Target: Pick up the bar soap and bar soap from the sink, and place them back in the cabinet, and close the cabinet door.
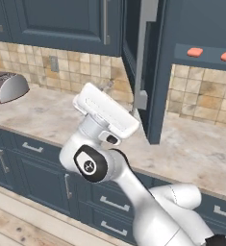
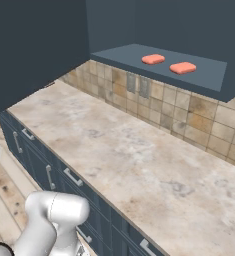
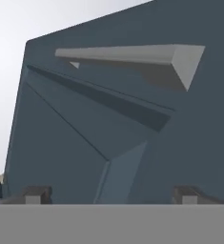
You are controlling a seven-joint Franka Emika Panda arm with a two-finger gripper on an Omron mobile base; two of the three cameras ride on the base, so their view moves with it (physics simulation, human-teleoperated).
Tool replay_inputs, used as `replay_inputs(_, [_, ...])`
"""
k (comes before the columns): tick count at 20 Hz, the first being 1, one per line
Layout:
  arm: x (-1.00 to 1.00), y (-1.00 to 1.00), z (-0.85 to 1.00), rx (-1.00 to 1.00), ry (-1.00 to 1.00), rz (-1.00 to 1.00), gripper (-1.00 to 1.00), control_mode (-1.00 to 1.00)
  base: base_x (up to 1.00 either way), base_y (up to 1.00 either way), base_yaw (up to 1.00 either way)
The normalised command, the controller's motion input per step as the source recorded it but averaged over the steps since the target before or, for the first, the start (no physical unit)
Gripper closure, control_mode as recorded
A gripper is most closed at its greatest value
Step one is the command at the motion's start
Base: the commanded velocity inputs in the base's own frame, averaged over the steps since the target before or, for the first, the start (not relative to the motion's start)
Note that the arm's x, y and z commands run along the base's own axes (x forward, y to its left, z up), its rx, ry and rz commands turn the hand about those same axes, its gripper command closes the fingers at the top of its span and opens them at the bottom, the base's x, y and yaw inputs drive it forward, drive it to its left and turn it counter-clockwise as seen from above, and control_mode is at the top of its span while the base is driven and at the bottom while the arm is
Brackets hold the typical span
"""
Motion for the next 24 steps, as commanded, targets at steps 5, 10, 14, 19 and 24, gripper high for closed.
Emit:
replay_inputs(5, [-0.06, -0.39, 0.0, 0.07, -0.05, 0.03, -1.0, -1.0, 0.0, 0.0, 0.0])
replay_inputs(10, [0.0, -0.38, 0.0, 0.07, -0.06, 0.02, -1.0, -1.0, 0.0, 0.0, 0.0])
replay_inputs(14, [-0.01, -0.37, 0.0, 0.07, -0.07, 0.03, -1.0, -1.0, 0.0, 0.0, 0.0])
replay_inputs(19, [-0.02, -0.38, 0.01, 0.08, -0.07, 0.05, -1.0, -1.0, 0.0, 0.0, 0.0])
replay_inputs(24, [-0.02, -0.38, 0.01, 0.08, -0.07, 0.07, -1.0, -1.0, 0.0, 0.0, 0.0])
